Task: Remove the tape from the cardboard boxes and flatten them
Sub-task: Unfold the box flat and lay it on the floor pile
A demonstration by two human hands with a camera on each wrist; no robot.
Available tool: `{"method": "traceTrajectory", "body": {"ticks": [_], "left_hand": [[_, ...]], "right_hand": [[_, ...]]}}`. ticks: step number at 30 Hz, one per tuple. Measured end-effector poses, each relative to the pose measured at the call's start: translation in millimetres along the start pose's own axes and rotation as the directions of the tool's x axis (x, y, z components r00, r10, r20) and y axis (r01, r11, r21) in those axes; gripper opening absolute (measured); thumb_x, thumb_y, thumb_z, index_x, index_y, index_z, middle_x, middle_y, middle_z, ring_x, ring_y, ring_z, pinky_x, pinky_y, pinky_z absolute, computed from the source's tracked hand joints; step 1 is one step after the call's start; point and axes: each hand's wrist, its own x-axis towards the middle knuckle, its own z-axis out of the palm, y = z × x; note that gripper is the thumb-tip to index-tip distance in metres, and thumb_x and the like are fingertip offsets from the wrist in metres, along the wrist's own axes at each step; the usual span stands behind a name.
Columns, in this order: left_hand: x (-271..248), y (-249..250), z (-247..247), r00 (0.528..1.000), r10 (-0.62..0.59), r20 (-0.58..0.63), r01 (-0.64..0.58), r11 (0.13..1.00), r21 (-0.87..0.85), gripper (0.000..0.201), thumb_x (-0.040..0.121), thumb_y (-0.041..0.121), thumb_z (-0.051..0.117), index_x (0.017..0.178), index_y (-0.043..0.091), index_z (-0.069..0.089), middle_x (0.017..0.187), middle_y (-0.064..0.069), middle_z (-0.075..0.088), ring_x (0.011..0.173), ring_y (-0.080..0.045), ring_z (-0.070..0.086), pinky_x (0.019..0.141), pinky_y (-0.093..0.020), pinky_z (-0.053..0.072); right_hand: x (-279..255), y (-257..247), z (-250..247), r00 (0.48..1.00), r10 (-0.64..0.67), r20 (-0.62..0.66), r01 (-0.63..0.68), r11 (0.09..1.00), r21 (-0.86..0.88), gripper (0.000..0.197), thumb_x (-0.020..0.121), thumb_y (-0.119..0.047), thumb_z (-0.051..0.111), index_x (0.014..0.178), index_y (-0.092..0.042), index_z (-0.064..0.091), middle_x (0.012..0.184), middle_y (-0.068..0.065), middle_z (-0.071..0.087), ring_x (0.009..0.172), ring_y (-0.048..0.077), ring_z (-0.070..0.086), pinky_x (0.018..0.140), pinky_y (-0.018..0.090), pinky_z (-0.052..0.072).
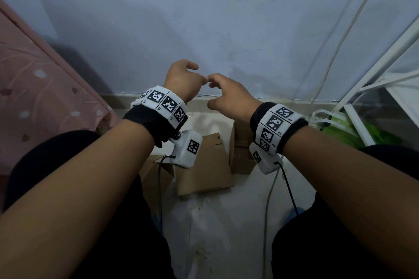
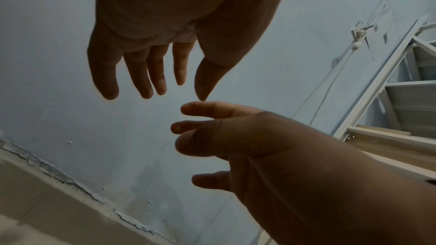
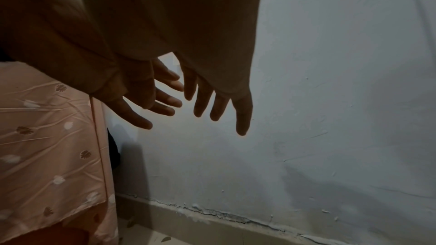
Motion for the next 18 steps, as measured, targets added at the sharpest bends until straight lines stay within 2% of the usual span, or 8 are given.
{"method": "traceTrajectory", "body": {"ticks": [3, 7, 11, 14, 16, 18], "left_hand": [[-0.8, -0.1, 0.6, 1.000, -0.001, 0.004, 0.001, 1.000, -0.008, 0.038, 0.086, 0.012, 0.073, 0.123, 0.014, 0.062, 0.115, -0.010, 0.067, 0.091, -0.019, 0.061, 0.072, -0.025, 0.044], [0.7, -0.4, -0.2, 1.000, 0.004, -0.003, -0.004, 1.000, -0.014, 0.037, 0.086, 0.012, 0.073, 0.121, 0.014, 0.062, 0.109, -0.008, 0.065, 0.080, -0.012, 0.059, 0.062, -0.022, 0.042], [1.8, -1.5, -0.3, 1.000, 0.015, -0.006, -0.015, 1.000, -0.003, 0.038, 0.086, 0.013, 0.074, 0.122, 0.014, 0.062, 0.110, -0.007, 0.063, 0.086, -0.013, 0.059, 0.062, -0.020, 0.041], [2.1, -2.4, 0.3, 1.000, 0.022, -0.004, -0.022, 1.000, 0.002, 0.037, 0.086, 0.013, 0.074, 0.122, 0.014, 0.062, 0.111, -0.007, 0.063, 0.088, -0.015, 0.059, 0.067, -0.023, 0.043], [2.5, -3.0, 0.8, 0.999, 0.031, -0.011, -0.031, 1.000, -0.001, 0.037, 0.086, 0.015, 0.075, 0.120, 0.014, 0.063, 0.110, -0.007, 0.063, 0.088, -0.016, 0.059, 0.071, -0.025, 0.043], [2.8, -3.1, 1.2, 0.999, 0.034, -0.020, -0.034, 0.999, -0.011, 0.035, 0.085, 0.017, 0.076, 0.118, 0.015, 0.064, 0.107, -0.006, 0.062, 0.078, -0.012, 0.057, 0.067, -0.025, 0.042]], "right_hand": [[1.7, 2.1, 1.0, 1.000, -0.013, -0.013, 0.013, 1.000, -0.004, 0.061, 0.089, -0.010, 0.065, 0.146, -0.024, 0.047, 0.143, 0.001, 0.052, 0.104, 0.012, 0.051, 0.066, 0.009, 0.038], [4.9, 4.4, -0.1, 0.994, -0.039, -0.102, 0.037, 0.999, -0.013, 0.054, 0.089, -0.009, 0.064, 0.141, -0.021, 0.053, 0.135, 0.001, 0.057, 0.111, 0.013, 0.055, 0.072, 0.009, 0.038], [7.8, 6.6, -1.3, 0.988, -0.043, -0.145, 0.042, 0.999, -0.008, 0.050, 0.089, -0.010, 0.065, 0.137, -0.020, 0.057, 0.130, 0.000, 0.062, 0.118, 0.014, 0.056, 0.087, 0.020, 0.040], [7.2, 6.6, 0.9, 0.983, -0.056, -0.174, 0.056, 0.998, -0.006, 0.045, 0.088, -0.007, 0.064, 0.131, -0.020, 0.063, 0.123, 0.000, 0.065, 0.115, 0.014, 0.058, 0.093, 0.026, 0.046], [6.0, 1.7, 0.7, 0.944, -0.092, -0.318, 0.104, 0.994, 0.021, 0.035, 0.086, -0.003, 0.061, 0.115, -0.017, 0.072, 0.108, -0.002, 0.072, 0.102, 0.013, 0.065, 0.094, 0.032, 0.053], [4.5, -9.6, -6.0, 0.857, -0.109, -0.504, 0.183, 0.978, 0.100, 0.029, 0.084, 0.000, 0.055, 0.091, -0.017, 0.077, 0.088, -0.005, 0.075, 0.085, 0.012, 0.069, 0.085, 0.037, 0.058]]}}
